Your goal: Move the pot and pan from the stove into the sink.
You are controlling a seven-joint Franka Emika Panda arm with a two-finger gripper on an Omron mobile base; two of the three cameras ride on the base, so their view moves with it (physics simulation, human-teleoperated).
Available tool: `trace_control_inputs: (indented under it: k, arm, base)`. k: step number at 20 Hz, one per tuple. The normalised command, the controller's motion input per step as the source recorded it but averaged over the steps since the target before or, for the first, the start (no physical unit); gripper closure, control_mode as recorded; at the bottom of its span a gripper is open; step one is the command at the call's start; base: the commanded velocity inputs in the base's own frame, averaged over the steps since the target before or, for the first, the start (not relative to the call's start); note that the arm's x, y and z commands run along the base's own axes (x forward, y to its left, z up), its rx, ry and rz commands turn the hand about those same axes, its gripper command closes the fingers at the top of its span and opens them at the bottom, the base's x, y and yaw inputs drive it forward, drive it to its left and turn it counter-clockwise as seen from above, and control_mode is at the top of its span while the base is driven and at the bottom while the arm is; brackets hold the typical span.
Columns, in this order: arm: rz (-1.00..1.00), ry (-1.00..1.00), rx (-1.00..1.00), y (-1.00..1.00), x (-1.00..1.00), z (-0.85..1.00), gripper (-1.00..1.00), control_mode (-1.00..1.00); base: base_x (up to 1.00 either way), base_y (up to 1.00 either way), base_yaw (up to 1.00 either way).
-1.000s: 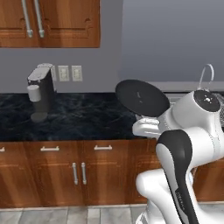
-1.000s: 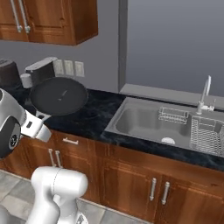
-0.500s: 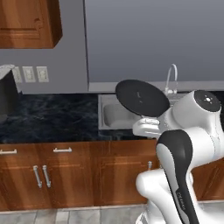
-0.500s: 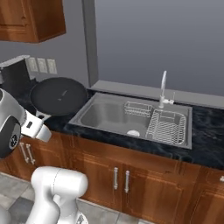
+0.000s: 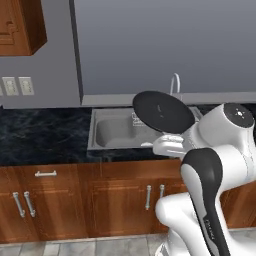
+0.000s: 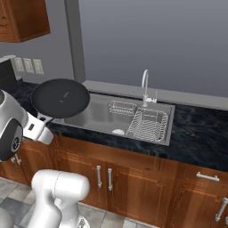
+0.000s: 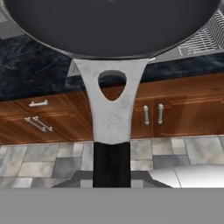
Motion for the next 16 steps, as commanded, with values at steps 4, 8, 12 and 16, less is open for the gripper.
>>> trace_control_inputs:
  k: [4,8,12,16]
  arm:
    - [0.00,0.00,0.00,0.00,0.00,0.00,1.00,1.00]
    - [0.00,0.00,0.00,0.00,0.00,0.00,1.00,1.00]
    - [0.00,0.00,0.00,0.00,0.00,0.00,1.00,1.00]
    - [0.00,0.00,0.00,0.00,0.00,0.00,1.00,1.00]
  base:
    - [0.26,-0.13,0.00]
    - [0.48,-0.23,0.00]
    - [0.55,-0.26,0.00]
    - [0.59,-0.19,0.00]
